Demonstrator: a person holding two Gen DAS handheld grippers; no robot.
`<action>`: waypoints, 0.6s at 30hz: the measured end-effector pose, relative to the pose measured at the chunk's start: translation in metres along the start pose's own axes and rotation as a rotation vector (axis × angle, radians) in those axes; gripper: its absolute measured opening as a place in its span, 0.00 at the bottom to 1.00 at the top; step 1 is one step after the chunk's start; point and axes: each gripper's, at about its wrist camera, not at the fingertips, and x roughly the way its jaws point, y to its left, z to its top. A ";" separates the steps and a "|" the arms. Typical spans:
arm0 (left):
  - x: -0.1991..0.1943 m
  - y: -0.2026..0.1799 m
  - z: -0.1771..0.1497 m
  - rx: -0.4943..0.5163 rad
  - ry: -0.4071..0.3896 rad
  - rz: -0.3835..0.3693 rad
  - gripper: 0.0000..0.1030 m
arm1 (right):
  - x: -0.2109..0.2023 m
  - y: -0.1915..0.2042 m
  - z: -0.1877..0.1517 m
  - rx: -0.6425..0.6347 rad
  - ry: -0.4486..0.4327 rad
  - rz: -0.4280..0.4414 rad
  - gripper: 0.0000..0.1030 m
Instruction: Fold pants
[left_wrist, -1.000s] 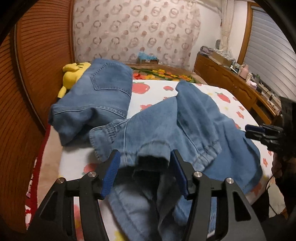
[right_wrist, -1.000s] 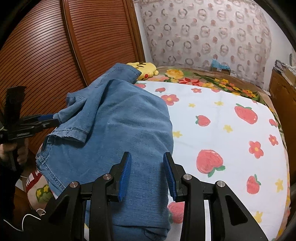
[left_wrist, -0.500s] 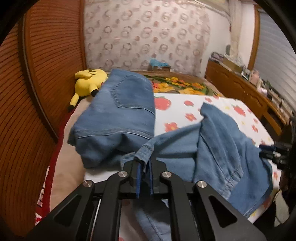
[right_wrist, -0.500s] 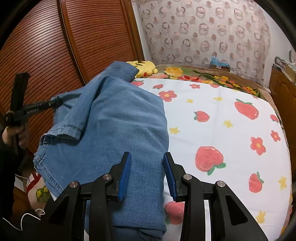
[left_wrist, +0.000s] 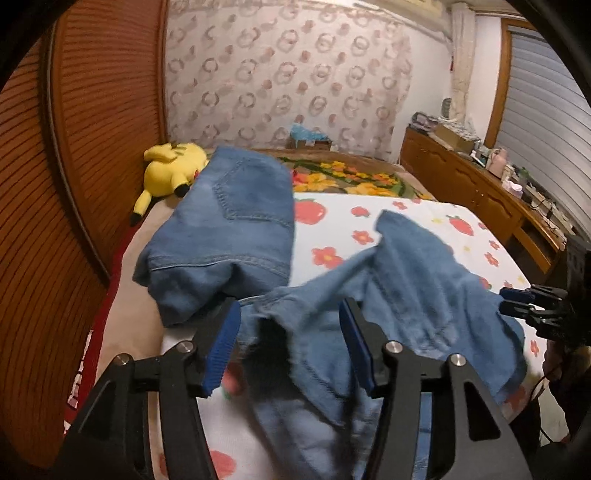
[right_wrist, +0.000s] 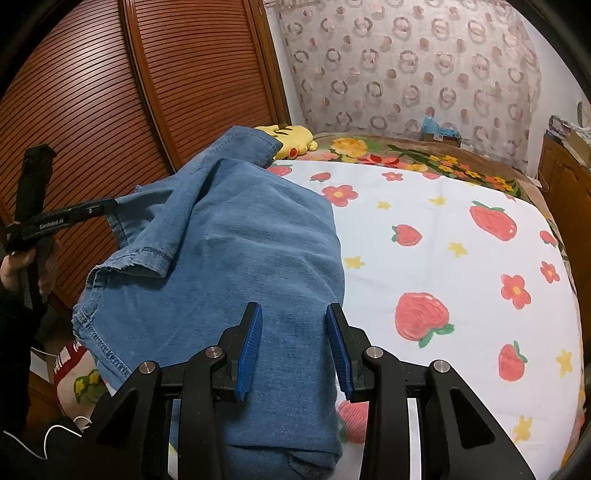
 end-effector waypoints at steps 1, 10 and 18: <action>-0.003 -0.006 -0.001 0.003 -0.016 0.001 0.55 | -0.002 0.001 -0.001 0.003 -0.003 0.001 0.36; 0.014 -0.070 -0.013 0.101 0.024 -0.103 0.55 | -0.020 0.010 -0.014 -0.021 -0.030 -0.060 0.53; 0.031 -0.108 -0.029 0.195 0.074 -0.124 0.55 | -0.029 0.012 -0.028 -0.030 -0.021 -0.070 0.60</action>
